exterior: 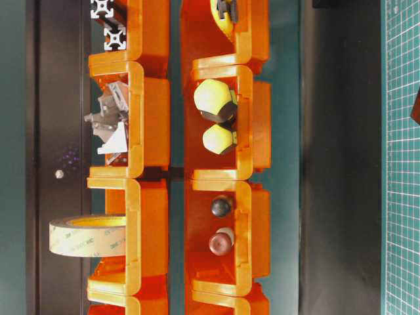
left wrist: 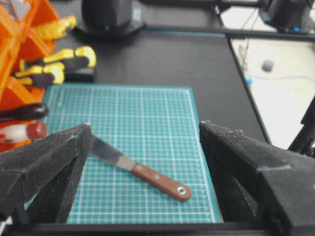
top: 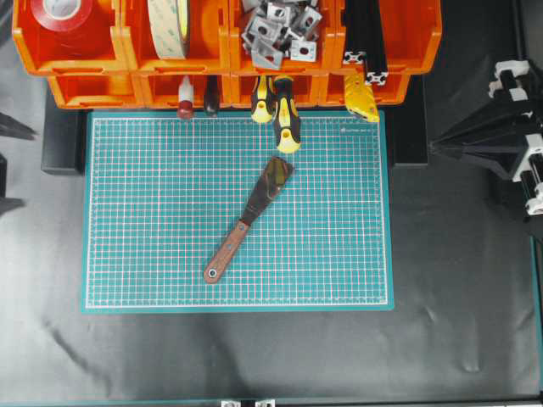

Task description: Pick scraper from container rack with left arm.

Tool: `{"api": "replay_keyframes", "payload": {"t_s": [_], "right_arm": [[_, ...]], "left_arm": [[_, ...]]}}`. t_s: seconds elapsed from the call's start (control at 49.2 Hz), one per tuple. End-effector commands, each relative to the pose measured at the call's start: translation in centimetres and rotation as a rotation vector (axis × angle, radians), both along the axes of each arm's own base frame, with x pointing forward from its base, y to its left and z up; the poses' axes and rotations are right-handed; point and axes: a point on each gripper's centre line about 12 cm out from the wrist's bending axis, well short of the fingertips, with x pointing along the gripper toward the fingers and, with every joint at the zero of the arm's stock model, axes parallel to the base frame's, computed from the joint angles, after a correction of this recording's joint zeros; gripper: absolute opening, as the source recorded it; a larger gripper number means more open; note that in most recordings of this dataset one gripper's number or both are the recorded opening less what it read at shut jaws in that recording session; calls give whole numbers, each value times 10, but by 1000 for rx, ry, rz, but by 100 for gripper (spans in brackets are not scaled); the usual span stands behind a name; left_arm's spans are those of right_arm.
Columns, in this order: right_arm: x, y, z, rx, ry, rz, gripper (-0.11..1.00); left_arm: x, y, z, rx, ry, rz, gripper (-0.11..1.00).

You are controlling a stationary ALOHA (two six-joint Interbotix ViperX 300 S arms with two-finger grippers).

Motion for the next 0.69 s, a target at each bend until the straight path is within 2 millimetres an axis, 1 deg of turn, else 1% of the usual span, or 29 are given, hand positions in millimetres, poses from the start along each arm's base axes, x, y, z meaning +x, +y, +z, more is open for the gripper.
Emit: {"api": "replay_keyframes", "payload": {"t_s": [0.0, 0.163, 0.285, 0.488, 0.671], "right_arm": [[1, 0, 14, 6, -29, -1, 1], [-2, 0, 20, 8, -53, -1, 1], [-3, 0, 23, 7, -64, -1, 1], [-4, 0, 23, 7, -61, 0, 1], [-4, 0, 23, 4, -61, 0, 1]], "left_arm": [[-11, 9, 4, -17, -31, 24, 85], [-30, 24, 1, -43, -72, 59, 85], [-38, 29, -1, -50, -93, 65, 85], [-36, 29, -7, -40, -73, 73, 85], [-34, 27, -8, -47, -67, 70, 85]]}}
